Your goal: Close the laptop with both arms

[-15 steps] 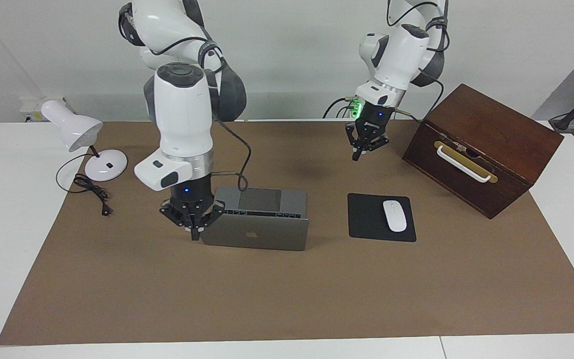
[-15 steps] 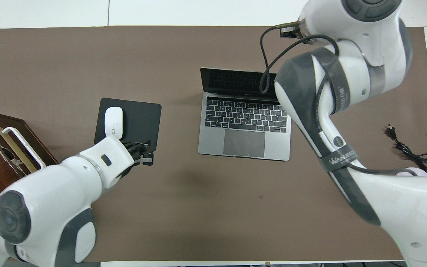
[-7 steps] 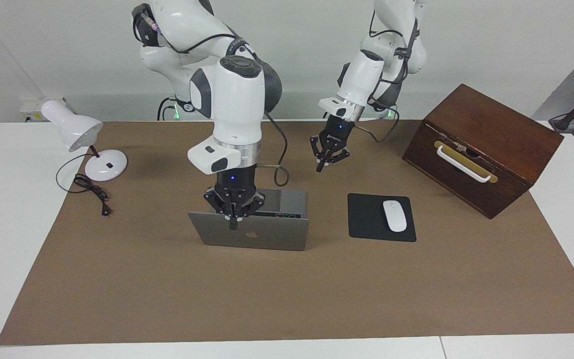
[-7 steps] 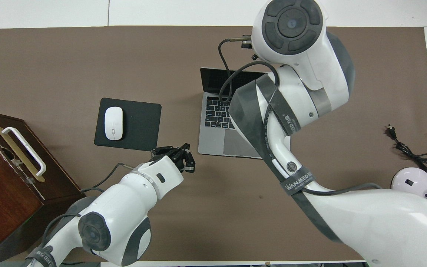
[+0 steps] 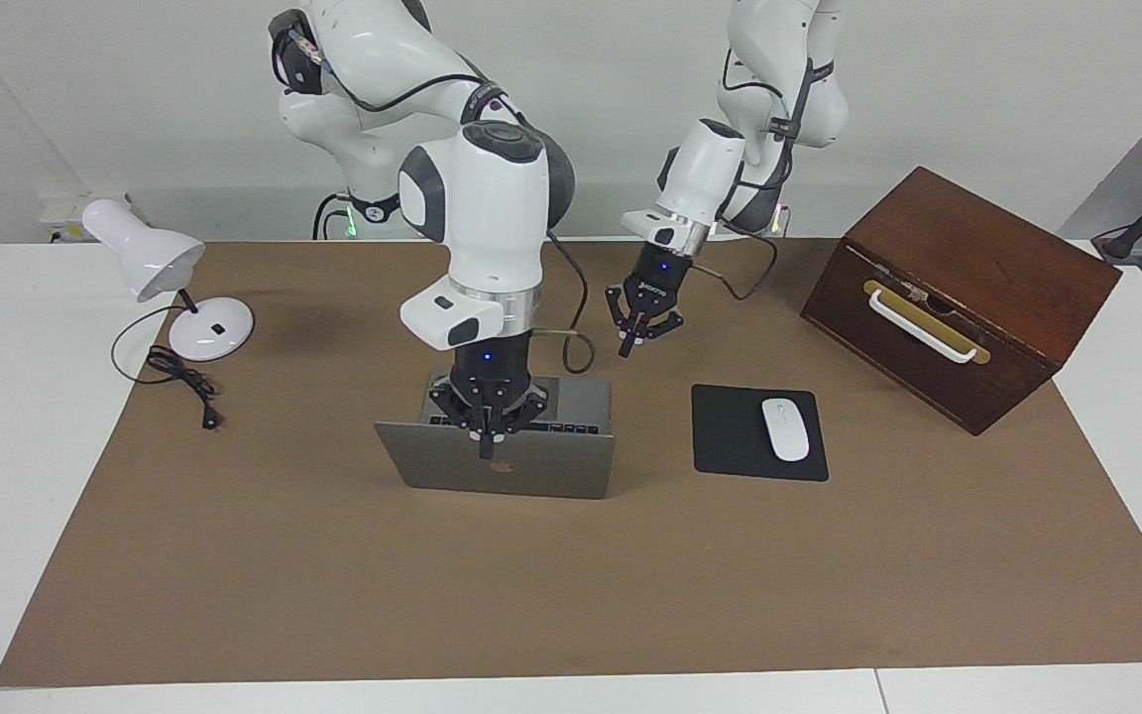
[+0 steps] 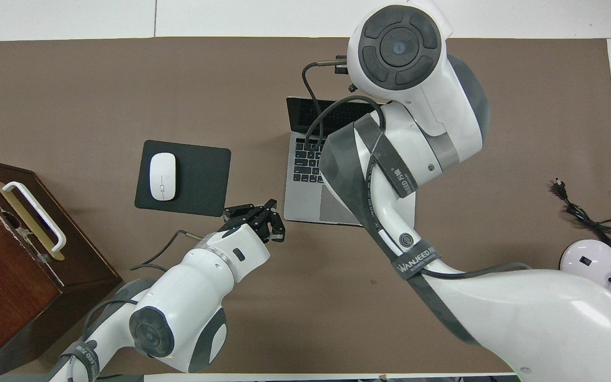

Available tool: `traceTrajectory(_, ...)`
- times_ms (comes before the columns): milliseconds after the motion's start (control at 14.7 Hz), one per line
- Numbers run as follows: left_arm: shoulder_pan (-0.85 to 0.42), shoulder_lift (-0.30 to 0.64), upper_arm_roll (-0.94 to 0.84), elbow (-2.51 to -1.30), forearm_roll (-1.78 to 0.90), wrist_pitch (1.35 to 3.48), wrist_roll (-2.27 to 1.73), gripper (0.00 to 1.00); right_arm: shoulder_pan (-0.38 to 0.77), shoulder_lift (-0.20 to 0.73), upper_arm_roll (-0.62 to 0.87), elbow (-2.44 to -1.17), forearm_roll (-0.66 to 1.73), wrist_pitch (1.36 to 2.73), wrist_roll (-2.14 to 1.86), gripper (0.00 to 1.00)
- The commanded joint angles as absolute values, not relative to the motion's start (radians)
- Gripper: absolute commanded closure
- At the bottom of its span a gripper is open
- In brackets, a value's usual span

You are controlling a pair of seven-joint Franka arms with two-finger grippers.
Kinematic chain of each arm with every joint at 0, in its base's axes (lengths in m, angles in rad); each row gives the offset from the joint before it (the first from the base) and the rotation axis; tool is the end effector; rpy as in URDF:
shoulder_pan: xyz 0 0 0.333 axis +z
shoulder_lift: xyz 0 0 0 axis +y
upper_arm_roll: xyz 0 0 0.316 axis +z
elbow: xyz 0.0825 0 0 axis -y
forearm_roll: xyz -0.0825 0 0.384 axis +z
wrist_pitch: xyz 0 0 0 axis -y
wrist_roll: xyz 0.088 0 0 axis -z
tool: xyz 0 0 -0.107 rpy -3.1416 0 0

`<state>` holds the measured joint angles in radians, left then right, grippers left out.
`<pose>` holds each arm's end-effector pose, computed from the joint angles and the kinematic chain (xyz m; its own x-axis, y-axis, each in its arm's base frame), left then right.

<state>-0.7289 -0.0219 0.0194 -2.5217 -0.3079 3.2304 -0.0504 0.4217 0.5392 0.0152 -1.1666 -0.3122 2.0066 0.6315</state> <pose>0.4022 -0.3065 0.3688 0.7545 -0.1868 0.6292 -0.3991 -0.8916 0.2138 0.6802 0.2940 0.5185 0.9132 -0.0834 0.3990 -0.1237 -0.9894 0.0761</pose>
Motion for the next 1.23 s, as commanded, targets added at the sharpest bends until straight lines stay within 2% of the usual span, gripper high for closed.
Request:
traceTrajectory(0,-0.747,0.044,0.031,-2.5,-0.318,3.309,-0.045,1.0,0.408,0.532,0.023,-1.213,-0.337,2.074,0.646,1.0)
traceTrajectory(204,-0.762,0.165,0.02,-2.467,-0.298,3.456,-0.044,1.0,0.405,0.532,0.023,-1.238,-0.333,2.117,0.641,1.0)
traceTrajectory(749,-0.788,0.251,0.011,-2.431,-0.261,3.494,-0.044,1.0,0.397,0.526,0.026,-1.261,-0.321,2.117,0.614,1.0)
traceTrajectory(953,-0.784,0.316,0.011,-2.395,-0.226,3.496,-0.043,1.0,0.397,0.525,0.026,-1.264,-0.321,2.117,0.614,1.0)
traceTrajectory(1158,-0.785,0.328,0.011,-2.395,-0.215,3.497,-0.043,1.0,0.397,0.525,0.026,-1.262,-0.319,2.115,0.614,1.0)
